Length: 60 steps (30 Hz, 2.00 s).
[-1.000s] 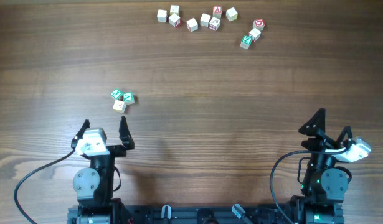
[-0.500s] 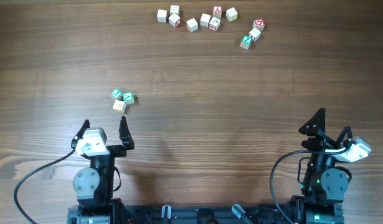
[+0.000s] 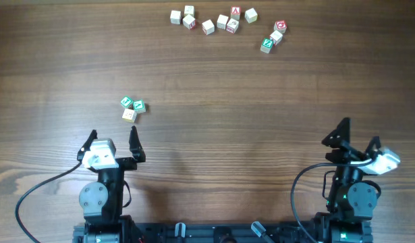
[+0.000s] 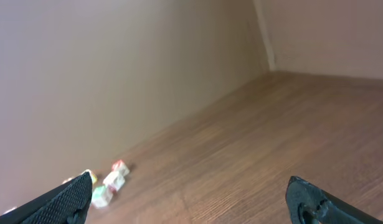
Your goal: Form a circle
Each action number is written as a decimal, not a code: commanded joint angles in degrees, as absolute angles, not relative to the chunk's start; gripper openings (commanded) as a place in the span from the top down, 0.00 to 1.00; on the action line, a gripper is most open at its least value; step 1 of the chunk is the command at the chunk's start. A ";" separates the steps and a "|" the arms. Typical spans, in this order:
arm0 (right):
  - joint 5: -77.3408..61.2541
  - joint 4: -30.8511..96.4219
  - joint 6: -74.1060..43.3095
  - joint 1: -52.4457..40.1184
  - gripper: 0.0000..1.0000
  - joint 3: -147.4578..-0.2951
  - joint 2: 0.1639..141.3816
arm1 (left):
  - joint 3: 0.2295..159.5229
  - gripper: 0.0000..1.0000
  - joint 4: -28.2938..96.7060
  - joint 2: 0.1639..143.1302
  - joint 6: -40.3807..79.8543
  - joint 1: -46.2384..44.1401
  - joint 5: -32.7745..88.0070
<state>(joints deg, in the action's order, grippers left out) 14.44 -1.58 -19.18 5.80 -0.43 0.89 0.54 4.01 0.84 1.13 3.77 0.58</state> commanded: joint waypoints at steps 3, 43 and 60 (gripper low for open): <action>-0.23 -0.34 0.38 6.02 0.00 -0.30 0.89 | 0.32 0.00 4.32 0.16 0.23 4.14 1.69; -0.08 -0.43 -3.03 5.96 0.00 -0.30 0.21 | 0.32 0.00 4.29 0.27 0.23 3.99 1.67; -0.08 -0.43 -3.05 5.96 0.00 -0.30 0.21 | 0.32 0.00 4.29 0.36 0.23 3.99 1.67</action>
